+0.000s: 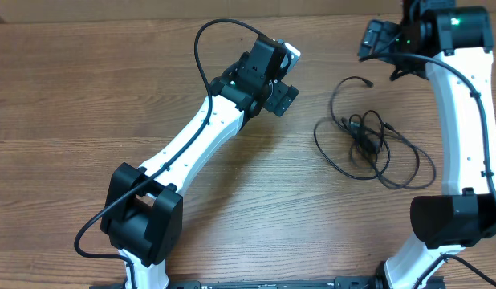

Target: Untangle cables

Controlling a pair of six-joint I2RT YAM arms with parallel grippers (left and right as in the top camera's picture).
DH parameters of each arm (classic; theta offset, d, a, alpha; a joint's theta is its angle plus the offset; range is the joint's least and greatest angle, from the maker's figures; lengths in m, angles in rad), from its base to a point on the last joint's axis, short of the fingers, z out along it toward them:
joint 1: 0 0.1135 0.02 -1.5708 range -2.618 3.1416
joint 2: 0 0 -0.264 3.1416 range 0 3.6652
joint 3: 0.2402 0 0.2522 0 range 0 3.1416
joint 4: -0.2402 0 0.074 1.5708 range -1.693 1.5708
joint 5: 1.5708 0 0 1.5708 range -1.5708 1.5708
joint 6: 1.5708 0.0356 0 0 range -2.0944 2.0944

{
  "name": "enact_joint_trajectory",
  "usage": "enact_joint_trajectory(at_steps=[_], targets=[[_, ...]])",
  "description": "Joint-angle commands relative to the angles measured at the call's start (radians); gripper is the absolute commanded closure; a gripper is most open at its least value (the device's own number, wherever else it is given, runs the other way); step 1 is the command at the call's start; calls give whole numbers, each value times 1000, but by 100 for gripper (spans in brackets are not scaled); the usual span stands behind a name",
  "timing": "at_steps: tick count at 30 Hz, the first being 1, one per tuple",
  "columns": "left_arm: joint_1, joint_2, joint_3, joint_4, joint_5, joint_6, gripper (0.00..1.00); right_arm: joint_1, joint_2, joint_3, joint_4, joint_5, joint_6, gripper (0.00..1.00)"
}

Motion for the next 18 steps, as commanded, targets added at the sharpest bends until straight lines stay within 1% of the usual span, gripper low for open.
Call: enact_joint_trajectory(at_steps=[1, 4, 7, 8, 9, 14, 18], targets=[[-4, -1, 19, -3, 2, -21, 1, -59, -24, 93, -41, 40, 68, 0], [-3, -1, 19, -3, 3, -21, 1, -107, -31, 183, -168, 40, 113, 0], [0, -1, 19, -3, 7, -21, 1, -128, -42, 213, -284, 40, 134, 0], [1, -1, 19, -3, 10, -22, 0, -129, -43, 209, -298, 37, 129, 0], [2, -1, 19, -4, 14, -22, 0, -129, -50, 192, -297, 11, 112, 0], [2, -1, 19, -10, 17, -24, 0, -122, -60, 98, -297, -74, 114, 0], [2, 0, 19, -18, 20, -24, 1, -120, -60, -36, -296, -76, 114, 0]])
